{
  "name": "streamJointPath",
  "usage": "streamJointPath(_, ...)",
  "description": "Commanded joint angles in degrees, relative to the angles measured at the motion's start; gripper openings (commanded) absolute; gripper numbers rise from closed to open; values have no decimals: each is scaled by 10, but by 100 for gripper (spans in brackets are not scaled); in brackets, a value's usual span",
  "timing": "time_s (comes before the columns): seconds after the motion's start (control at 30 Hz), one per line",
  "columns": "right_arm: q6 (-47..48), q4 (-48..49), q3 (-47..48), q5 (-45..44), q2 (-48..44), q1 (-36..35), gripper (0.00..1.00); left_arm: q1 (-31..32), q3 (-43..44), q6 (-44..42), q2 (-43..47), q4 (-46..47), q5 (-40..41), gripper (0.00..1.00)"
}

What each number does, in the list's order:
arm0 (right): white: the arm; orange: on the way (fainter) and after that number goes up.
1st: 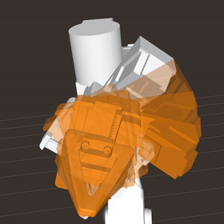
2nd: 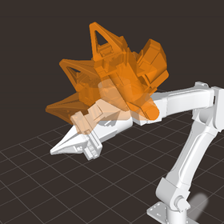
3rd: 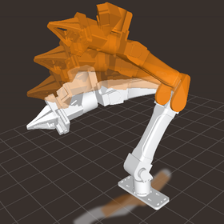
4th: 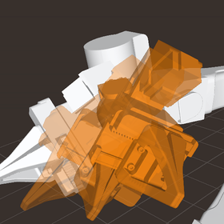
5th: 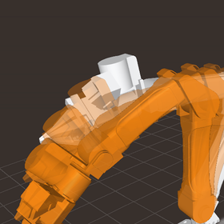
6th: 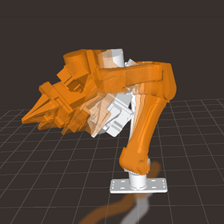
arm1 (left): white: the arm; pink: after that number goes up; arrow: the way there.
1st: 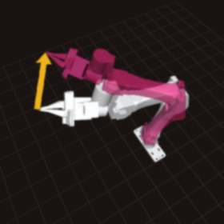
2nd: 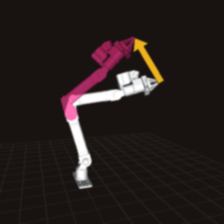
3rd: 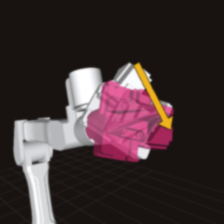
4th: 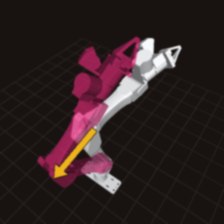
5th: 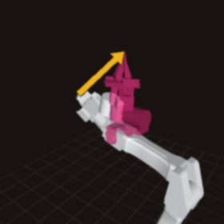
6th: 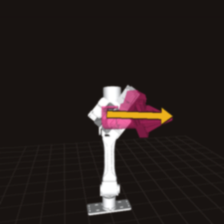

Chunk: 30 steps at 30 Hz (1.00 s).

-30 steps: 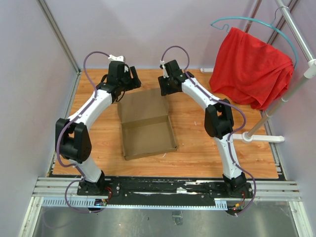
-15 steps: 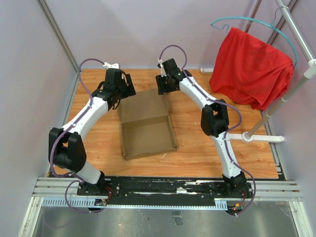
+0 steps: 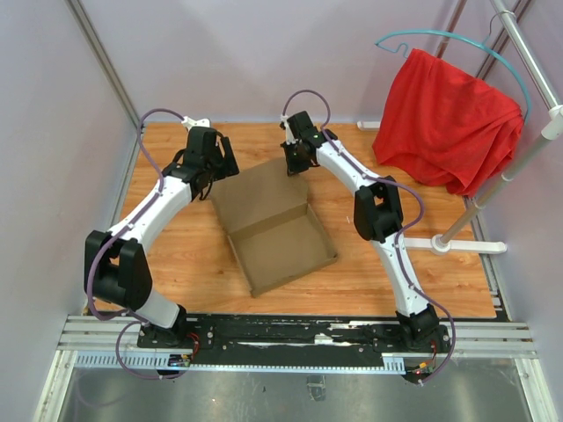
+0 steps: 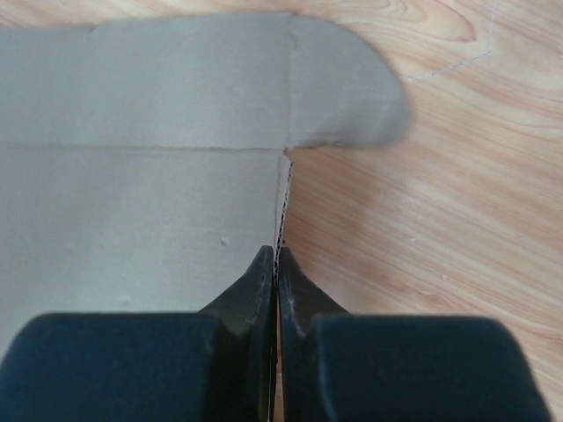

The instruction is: Fold the paper box

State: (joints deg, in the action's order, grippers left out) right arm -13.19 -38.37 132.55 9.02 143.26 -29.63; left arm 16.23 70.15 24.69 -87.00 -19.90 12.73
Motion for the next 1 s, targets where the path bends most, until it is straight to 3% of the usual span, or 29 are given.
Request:
streamJointPath(0.0, 5, 15, -16, -19, -33, -3, 1, 2, -9, 5, 25, 8, 11, 78)
streamJointPath(0.5, -46, 361, -474, -199, -376, 7, 1, 2, -30, 3, 51, 93, -80, 84)
streamJointPath(0.7, -59, 666, -715, -235, -475, 9, 1, 2, -68, 10, 64, 154, -87, 83)
streamJointPath(0.97, -26, 1125, -938, -195, -472, 12, 1, 2, -124, -14, 128, 260, -105, 80)
